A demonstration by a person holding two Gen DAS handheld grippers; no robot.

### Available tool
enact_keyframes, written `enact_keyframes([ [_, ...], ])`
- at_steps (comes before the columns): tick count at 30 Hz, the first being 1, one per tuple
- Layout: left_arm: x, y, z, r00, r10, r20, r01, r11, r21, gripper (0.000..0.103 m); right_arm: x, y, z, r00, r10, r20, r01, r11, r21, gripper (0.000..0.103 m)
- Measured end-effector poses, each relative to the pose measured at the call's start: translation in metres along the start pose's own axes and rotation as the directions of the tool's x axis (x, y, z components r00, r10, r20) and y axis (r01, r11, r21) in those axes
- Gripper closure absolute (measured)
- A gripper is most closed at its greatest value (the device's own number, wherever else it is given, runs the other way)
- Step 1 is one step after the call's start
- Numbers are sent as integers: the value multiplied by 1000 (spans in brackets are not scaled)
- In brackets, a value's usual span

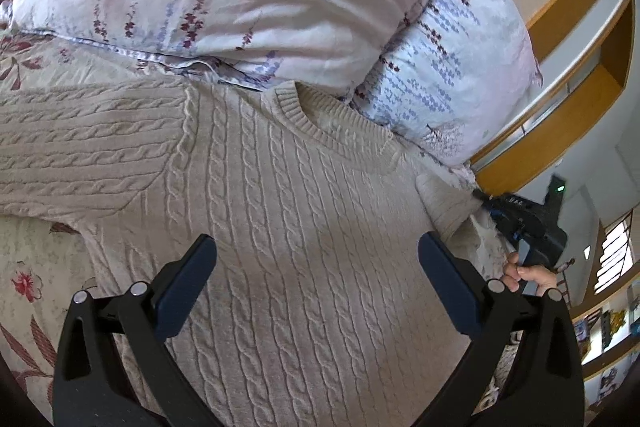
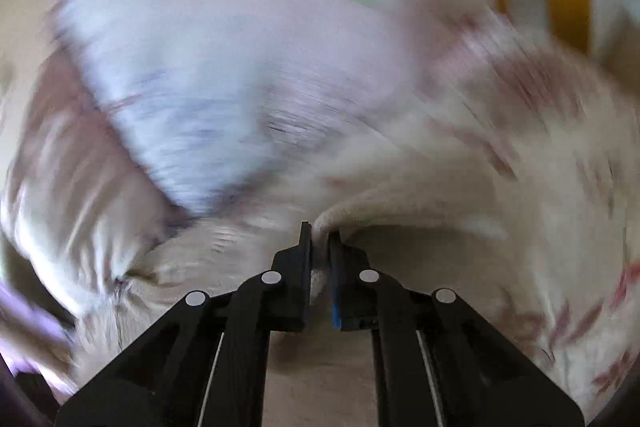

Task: Fold small clothes
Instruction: 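Lay the held sleeve across the sweater body and open the right gripper, then grasp the other sleeve with the left gripper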

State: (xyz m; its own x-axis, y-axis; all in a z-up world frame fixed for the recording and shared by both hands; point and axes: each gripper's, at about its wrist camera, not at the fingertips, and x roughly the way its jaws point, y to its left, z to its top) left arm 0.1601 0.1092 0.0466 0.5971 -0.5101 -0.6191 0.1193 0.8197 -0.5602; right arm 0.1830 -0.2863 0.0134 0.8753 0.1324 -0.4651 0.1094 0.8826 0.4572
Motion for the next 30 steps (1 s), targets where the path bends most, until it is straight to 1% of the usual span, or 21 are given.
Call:
enact_keyframes([
  [1,0,1,2,1000,-1,6,1,1000,-13,3,-5,29,-3,998,56,14,-55,994,-97,95],
  [2,-1,3,3,1000,-5,11,5,1000,-27,3,-6,58,-10,993,116,-7,-115,974,-195,94],
  [3,0,6,5,1000,-15,15,16,999,-50,3,-4,77,-17,987,155,-48,-163,951,-264,94],
  [4,0,7,6,1000,-25,16,26,998,-64,4,2,108,-34,971,195,-141,-233,905,-355,92],
  [5,2,8,8,999,-39,15,40,996,-79,6,10,126,-49,951,210,-226,-287,873,-395,83],
  [6,4,8,9,999,-51,11,52,994,-91,9,17,138,-63,930,213,-300,-328,848,-416,70],
  [7,7,8,10,998,-67,3,67,992,-105,12,23,144,-74,911,211,-354,-357,834,-420,66],
  [8,12,7,10,997,-74,-11,72,990,-119,16,27,144,-85,892,214,-398,-381,830,-407,64],
  [9,17,6,11,996,-83,-25,79,989,-128,20,28,141,-88,882,220,-416,-391,835,-387,62],
  [11,28,6,12,993,-106,-53,97,983,-154,23,31,117,-87,861,249,-444,-391,882,-264,61],
  [14,47,8,15,988,-122,-90,102,973,-206,29,32,68,-74,847,287,-448,-342,939,-45,61],
  [16,60,11,18,987,-115,-108,85,965,-248,35,31,30,-65,850,308,-428,-290,951,108,61],
  [17,65,13,18,987,-109,-114,75,961,-265,38,29,6,-61,861,308,-404,-252,949,187,61],
  [20,77,17,19,989,-82,-126,40,952,-304,47,14,-53,-53,915,261,-307,-153,930,334,61],
  [22,81,19,20,989,-74,-125,32,952,-306,57,8,-74,-47,941,229,-249,-121,915,386,61],
  [23,84,20,21,990,-73,-124,32,951,-307,66,6,-84,-45,954,205,-218,-102,908,406,62],
  [24,87,21,23,990,-73,-124,32,951,-308,77,5,-92,-42,965,180,-190,-86,903,421,66],
  [25,92,22,25,990,-71,-125,31,953,-302,84,7,-96,-39,970,169,-172,-81,899,430,72],
  [26,96,21,27,990,-69,-126,31,958,-287,94,7,-101,-37,977,153,-149,-74,896,437,89],
  [28,95,21,31,992,-52,-114,22,968,-250,95,1,-102,-42,982,154,-109,-89,886,456,94],
  [30,90,18,36,996,-25,-90,7,982,-190,95,-14,-97,-51,989,132,-63,-93,901,424,95],
])
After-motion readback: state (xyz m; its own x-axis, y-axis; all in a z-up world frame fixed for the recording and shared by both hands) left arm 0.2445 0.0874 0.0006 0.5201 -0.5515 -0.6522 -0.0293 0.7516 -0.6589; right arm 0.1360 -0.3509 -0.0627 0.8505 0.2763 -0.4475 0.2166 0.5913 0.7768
